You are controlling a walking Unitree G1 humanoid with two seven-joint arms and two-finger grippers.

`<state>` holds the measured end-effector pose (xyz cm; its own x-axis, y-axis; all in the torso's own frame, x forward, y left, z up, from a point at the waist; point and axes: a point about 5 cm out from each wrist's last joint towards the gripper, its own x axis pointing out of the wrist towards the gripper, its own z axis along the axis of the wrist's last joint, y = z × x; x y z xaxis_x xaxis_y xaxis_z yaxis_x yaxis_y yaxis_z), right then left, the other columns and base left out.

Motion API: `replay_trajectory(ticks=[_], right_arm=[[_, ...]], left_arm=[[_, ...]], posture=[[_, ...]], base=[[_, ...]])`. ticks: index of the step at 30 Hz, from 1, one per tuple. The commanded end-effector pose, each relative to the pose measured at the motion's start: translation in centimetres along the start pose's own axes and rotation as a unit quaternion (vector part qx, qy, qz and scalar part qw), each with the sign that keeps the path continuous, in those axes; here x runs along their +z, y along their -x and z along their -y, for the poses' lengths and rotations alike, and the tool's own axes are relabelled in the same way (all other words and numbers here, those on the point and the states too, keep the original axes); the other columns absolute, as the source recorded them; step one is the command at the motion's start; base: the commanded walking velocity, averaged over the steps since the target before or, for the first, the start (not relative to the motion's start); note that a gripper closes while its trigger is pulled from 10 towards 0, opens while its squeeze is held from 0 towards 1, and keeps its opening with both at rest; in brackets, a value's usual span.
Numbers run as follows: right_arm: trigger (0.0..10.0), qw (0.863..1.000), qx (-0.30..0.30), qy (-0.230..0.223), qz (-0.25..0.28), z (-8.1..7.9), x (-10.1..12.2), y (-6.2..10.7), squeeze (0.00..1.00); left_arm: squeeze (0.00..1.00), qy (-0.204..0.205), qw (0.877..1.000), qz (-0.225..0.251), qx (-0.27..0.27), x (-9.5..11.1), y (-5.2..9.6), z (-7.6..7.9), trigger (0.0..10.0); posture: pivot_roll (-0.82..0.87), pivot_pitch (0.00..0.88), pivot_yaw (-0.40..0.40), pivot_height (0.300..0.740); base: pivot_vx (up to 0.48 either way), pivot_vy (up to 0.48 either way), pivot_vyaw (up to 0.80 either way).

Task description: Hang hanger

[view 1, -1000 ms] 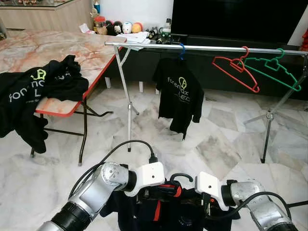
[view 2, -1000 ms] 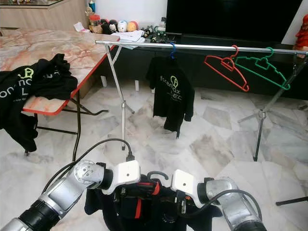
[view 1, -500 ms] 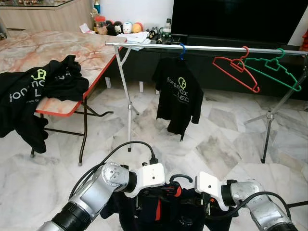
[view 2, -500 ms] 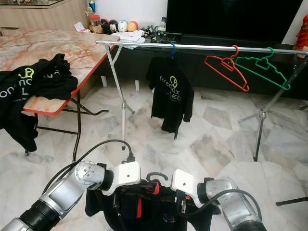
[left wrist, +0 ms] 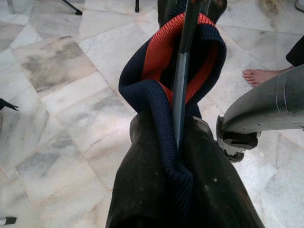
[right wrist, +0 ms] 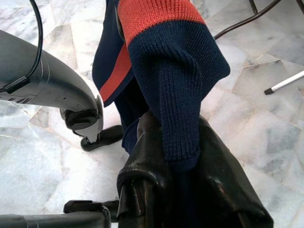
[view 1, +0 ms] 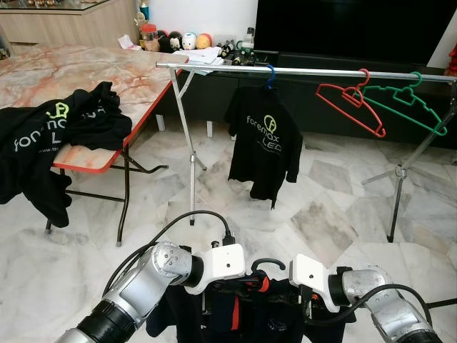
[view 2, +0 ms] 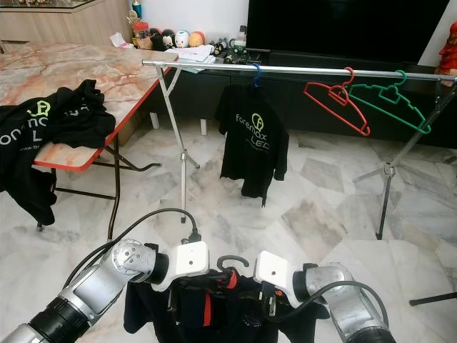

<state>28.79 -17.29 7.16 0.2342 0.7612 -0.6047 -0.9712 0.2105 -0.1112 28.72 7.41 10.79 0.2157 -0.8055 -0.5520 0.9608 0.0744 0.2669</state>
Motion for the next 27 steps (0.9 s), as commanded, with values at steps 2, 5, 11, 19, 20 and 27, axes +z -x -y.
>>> replay_trajectory(ticks=[2, 5, 11, 19, 20, 27], right_arm=[[10.0, 0.999, 0.042, 0.005, 0.013, -0.4, 0.6, -0.2, 1.00], [10.0, 0.998, 0.066, 0.005, 0.012, -0.8, 0.5, 0.0, 1.00], [10.0, 0.997, 0.076, 0.006, 0.010, -0.7, 0.7, 0.3, 1.00], [10.0, 0.998, 0.064, 0.023, -0.015, -0.1, 0.5, 0.6, 1.00], [10.0, 0.998, 0.056, 0.023, -0.015, 0.1, 0.5, 0.5, 1.00], [10.0, 0.999, 0.006, 0.038, 0.003, 1.2, 1.4, 0.4, 1.00]], left_arm=[[0.00, 0.000, 1.000, -0.011, 0.005, -0.2, 0.2, -0.3, 0.0], [0.00, -0.001, 1.000, -0.012, 0.005, -0.2, 0.2, -0.3, 0.0], [0.00, -0.006, 1.000, -0.018, 0.006, -0.4, 0.2, -0.3, 0.0], [0.00, -0.006, 1.000, -0.016, 0.007, -0.5, 0.3, -0.4, 0.0], [0.00, -0.007, 1.000, -0.017, 0.006, -0.5, 0.3, -0.3, 0.0], [0.00, -0.006, 1.000, -0.021, 0.002, -0.7, 0.3, -0.2, 0.0]], posture=[[0.01, 0.084, 0.004, 0.740], [0.01, 0.082, 0.004, 0.740], [0.01, 0.079, 0.005, 0.740], [0.01, 0.068, 0.004, 0.740], [0.01, 0.068, 0.004, 0.740], [0.00, 0.059, 0.004, 0.740]], base=[[0.000, 0.000, 0.00], [0.000, 0.000, 0.00], [0.000, 0.000, 0.00], [0.000, 0.000, 0.00], [0.000, 0.000, 0.00], [0.000, 0.000, 0.00]])
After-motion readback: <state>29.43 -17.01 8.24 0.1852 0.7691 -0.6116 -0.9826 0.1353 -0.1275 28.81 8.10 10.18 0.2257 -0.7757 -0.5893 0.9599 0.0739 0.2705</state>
